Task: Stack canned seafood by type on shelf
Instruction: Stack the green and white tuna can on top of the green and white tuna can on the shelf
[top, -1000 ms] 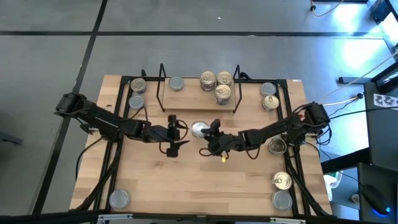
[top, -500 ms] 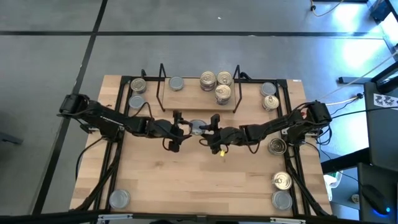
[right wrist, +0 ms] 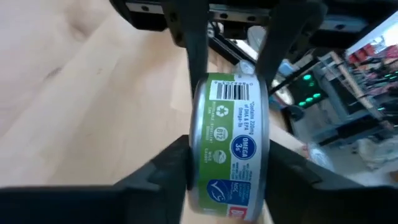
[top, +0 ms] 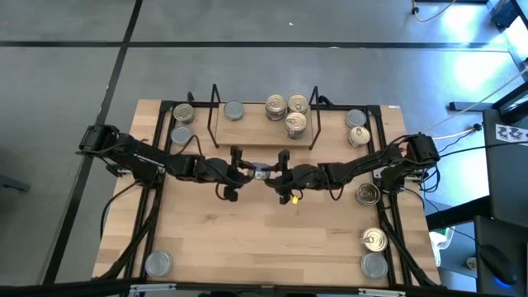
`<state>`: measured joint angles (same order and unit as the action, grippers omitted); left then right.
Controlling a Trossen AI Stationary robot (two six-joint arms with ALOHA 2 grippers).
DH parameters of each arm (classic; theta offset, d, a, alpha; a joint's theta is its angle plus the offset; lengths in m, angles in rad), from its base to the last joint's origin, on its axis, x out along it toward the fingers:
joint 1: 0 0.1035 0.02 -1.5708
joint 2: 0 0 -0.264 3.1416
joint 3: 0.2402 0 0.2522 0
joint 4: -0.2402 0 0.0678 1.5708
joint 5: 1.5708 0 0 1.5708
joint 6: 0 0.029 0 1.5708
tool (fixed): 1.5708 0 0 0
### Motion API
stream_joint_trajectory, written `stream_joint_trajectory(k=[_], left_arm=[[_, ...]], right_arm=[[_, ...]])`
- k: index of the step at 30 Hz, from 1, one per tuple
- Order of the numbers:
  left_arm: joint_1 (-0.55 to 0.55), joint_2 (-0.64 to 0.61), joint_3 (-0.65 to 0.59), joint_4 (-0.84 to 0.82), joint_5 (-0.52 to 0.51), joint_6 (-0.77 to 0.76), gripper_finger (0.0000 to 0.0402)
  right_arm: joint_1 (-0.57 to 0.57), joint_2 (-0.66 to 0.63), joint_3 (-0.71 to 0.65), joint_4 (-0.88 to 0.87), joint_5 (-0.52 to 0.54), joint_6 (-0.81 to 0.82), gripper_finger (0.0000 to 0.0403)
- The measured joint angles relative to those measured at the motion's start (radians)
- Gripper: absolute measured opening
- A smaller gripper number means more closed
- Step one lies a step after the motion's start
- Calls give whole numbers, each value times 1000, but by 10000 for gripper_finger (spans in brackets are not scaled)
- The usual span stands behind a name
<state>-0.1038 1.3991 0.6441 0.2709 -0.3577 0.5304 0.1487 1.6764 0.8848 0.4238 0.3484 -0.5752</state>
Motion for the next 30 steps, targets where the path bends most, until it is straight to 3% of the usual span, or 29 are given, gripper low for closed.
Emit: stream_joint_trajectory(k=[5, 9, 11, 13, 17, 23, 30], left_arm=[[-1, -4, 17, -38, -85, -6, 136], [11, -26, 71, -179, -302, -5, 136], [30, -28, 102, -238, -408, -12, 136], [60, -32, 132, -307, -473, -21, 138], [158, -33, 196, -407, -487, -81, 138], [295, -18, 314, -603, -486, -174, 138], [380, 144, 537, -858, -461, -180, 138]], right_arm=[[20, -7, 1, -42, 84, -5, 267], [87, -55, 1, -131, 305, -5, 309], [115, -72, 1, -182, 342, 15, 321], [128, -80, 1, -236, 333, 59, 325], [121, -80, -1, -328, 223, 159, 321], [81, -74, -68, -315, 96, 287, 307], [51, -73, -135, -278, 76, 355, 299]])
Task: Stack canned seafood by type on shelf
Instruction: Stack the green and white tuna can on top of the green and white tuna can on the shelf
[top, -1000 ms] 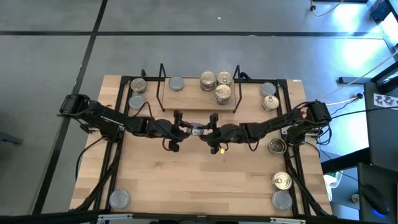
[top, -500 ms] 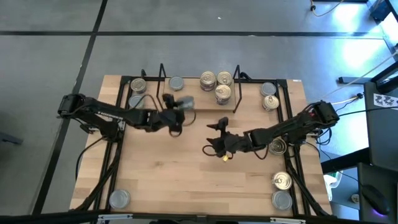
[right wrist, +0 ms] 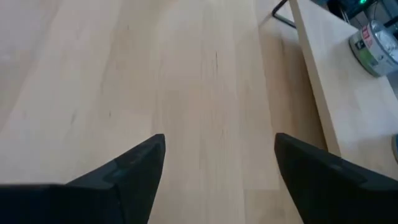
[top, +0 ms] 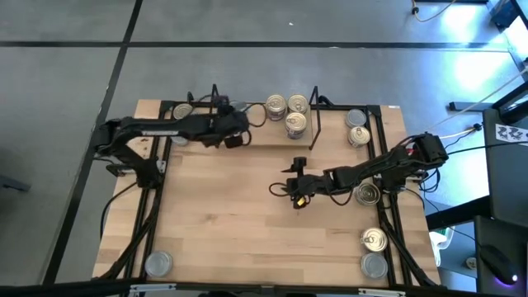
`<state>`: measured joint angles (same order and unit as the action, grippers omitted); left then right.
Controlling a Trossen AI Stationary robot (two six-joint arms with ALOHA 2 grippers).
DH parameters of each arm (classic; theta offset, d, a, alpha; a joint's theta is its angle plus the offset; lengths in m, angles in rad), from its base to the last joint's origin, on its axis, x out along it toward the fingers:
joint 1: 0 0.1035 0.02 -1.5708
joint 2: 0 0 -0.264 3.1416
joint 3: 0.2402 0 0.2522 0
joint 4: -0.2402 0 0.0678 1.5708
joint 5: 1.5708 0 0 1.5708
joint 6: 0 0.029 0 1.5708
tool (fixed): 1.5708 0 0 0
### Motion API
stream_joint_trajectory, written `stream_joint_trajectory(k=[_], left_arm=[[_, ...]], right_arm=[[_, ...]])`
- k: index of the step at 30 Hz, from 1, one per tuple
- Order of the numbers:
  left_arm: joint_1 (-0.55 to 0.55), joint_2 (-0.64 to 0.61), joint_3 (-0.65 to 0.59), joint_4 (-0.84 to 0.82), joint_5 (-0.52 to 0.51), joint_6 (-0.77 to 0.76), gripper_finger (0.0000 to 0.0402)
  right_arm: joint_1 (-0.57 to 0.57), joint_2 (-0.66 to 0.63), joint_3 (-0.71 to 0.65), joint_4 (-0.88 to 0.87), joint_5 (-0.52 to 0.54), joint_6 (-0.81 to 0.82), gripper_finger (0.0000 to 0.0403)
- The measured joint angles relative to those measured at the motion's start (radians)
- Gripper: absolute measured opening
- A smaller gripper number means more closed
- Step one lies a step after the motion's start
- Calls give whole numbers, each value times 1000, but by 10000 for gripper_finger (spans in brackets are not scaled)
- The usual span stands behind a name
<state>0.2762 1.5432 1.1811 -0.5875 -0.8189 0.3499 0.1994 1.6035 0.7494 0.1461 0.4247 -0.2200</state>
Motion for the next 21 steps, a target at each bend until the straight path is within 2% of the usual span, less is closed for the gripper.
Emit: stream_joint_trajectory(k=[4, 7, 14, 21], left_arm=[[47, 129, 138, -141, 4, 2, 138], [82, 204, 193, -196, 6, 5, 138], [165, 283, 197, -190, 14, 15, 138], [211, 287, 198, -176, 56, 15, 138]], right_arm=[[-6, 0, -8, 19, 0, 0, 298], [-5, 0, -9, 21, 0, 0, 298], [-5, 0, -9, 18, 0, 0, 298], [-5, 0, -9, 17, 0, -1, 298]])
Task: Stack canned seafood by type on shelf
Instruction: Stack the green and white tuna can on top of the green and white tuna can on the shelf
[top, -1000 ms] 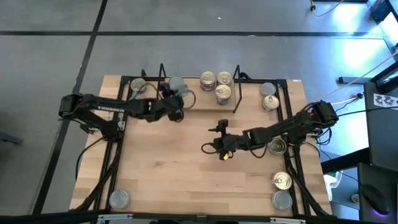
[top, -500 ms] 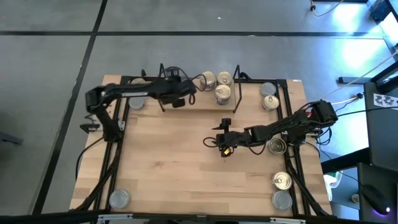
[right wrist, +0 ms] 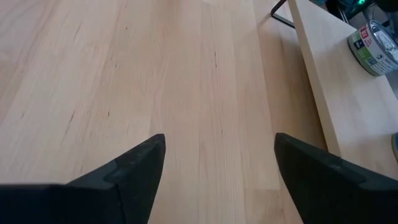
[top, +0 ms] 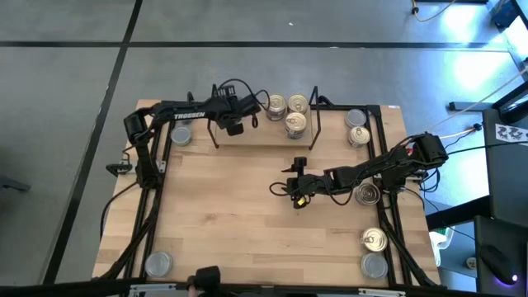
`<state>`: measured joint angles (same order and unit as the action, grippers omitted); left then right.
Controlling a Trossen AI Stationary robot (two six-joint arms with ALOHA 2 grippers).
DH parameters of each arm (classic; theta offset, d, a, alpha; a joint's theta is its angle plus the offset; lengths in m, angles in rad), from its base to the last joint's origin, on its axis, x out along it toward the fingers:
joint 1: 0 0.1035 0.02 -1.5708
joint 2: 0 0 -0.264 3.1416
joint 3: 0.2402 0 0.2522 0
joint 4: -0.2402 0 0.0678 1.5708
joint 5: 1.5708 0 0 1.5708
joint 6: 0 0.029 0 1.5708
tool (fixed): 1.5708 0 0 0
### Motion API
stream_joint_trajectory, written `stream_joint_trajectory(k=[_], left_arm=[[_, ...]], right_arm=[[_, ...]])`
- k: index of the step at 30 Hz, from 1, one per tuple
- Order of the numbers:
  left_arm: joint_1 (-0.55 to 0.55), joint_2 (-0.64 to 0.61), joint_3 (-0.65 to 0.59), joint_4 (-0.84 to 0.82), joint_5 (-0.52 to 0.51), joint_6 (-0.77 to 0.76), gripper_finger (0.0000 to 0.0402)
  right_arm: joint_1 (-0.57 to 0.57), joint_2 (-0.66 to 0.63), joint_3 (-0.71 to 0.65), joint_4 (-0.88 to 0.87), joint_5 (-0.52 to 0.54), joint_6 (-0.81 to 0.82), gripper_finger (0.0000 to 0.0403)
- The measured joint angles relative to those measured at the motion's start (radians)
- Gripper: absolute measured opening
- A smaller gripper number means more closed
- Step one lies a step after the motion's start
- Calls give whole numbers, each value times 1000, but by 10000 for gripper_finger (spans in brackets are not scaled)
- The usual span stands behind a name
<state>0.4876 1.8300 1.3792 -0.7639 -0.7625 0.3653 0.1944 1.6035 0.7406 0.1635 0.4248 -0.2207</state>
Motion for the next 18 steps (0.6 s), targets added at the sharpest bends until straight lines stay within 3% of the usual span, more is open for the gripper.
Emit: stream_joint_trajectory(k=[5, 9, 18], left_arm=[[23, -2, 1, 6, 87, 2, 139], [33, -3, 1, 5, 94, -8, 143], [39, 0, -2, -7, 127, -1, 206]], right_arm=[[0, 0, 0, 2, 0, 0, 298], [0, 0, 0, 2, 0, 0, 298], [0, 0, 0, 2, 0, -1, 298]])
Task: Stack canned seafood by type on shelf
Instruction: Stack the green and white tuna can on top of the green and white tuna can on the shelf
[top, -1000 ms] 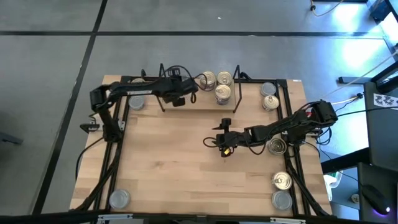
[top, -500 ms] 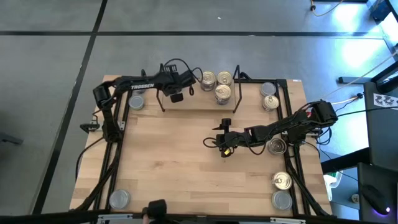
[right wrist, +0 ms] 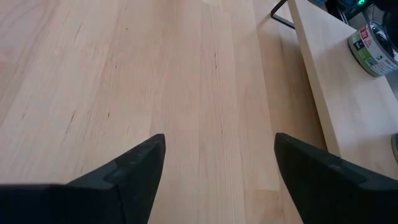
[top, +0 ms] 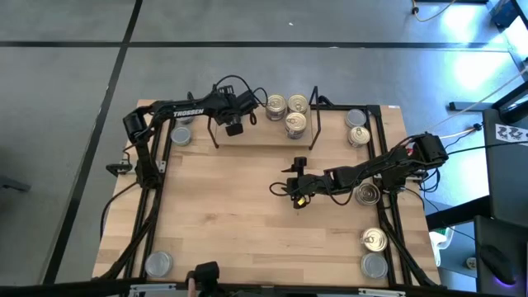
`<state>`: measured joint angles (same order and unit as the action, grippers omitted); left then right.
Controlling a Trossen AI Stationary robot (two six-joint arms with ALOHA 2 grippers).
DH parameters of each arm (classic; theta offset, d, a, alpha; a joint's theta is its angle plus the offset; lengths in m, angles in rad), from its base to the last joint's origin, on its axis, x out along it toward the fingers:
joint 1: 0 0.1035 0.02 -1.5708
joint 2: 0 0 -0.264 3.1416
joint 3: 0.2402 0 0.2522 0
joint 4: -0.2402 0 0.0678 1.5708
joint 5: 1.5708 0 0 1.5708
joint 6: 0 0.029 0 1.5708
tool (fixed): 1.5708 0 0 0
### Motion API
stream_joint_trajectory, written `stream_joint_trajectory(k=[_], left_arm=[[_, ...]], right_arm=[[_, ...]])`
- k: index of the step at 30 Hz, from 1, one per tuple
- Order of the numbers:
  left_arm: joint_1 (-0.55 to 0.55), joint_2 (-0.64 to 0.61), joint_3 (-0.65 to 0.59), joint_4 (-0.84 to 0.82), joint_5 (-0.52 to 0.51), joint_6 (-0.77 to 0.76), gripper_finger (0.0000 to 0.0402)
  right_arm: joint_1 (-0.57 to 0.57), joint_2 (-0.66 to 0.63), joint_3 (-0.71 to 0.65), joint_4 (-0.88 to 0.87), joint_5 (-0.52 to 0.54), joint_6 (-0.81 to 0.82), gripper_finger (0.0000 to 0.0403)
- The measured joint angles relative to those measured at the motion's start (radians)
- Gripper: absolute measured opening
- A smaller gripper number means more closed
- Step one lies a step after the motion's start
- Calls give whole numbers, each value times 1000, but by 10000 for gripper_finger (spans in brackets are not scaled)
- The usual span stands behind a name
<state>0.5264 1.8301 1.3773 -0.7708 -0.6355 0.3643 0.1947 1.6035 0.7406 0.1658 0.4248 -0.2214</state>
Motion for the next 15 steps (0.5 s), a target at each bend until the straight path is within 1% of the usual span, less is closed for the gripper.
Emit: stream_joint_trajectory(k=[5, 11, 15], left_arm=[[0, 0, 0, -7, 36, -10, 225], [5, 0, 0, -49, 77, -25, 226], [20, 0, 0, -20, 85, -25, 226]], right_arm=[[0, 0, 0, 0, 0, 0, 298], [0, 0, 0, 0, 0, 0, 298], [0, 0, 0, 0, 0, 0, 298]])
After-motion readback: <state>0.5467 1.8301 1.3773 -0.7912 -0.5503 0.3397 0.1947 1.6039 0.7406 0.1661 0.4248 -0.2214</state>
